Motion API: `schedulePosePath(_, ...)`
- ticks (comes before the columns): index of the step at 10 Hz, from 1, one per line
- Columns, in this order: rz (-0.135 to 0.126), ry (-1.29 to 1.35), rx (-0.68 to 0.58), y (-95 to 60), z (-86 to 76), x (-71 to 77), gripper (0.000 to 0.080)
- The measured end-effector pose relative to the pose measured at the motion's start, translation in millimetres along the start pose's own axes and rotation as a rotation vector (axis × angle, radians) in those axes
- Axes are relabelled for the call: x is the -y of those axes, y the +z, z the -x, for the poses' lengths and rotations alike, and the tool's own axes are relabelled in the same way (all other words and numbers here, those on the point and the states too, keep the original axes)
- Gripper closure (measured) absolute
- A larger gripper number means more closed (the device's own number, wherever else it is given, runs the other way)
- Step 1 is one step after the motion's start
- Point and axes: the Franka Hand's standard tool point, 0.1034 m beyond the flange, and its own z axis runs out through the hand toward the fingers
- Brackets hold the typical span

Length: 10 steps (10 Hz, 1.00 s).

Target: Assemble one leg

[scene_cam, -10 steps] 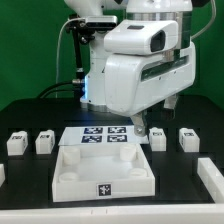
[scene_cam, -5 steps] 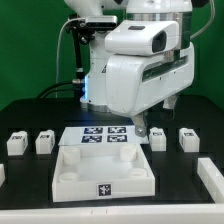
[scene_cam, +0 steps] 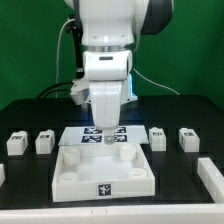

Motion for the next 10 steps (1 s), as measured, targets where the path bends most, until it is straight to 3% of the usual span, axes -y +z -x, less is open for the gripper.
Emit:
schedulePosePath(2, -0.020, -0.059, -0.017, 33.0, 9.4, 25.8, 0.0150)
schedulePosePath(4, -0.033, -0.046, -0.024, 47.0, 7.6, 31.8, 0.0150)
schedulePosePath(5, -0.030, -0.046, -0.023, 45.7, 8.0, 30.6, 0.0236)
schedulePosePath(6, -0.031, -0.046, -0.023, 46.0, 8.0, 30.8, 0.0372)
schedulePosePath(7, -0.032, -0.046, -0.023, 46.5, 8.0, 31.2, 0.0372)
schedulePosePath(8, -0.032, -0.045, -0.023, 46.6, 8.1, 31.3, 0.0556)
schedulePosePath(9, -0.032, -0.045, -0.023, 46.7, 8.1, 31.4, 0.0690)
schedulePosePath(10, -0.031, -0.045, -0.023, 46.7, 8.1, 31.2, 0.0690)
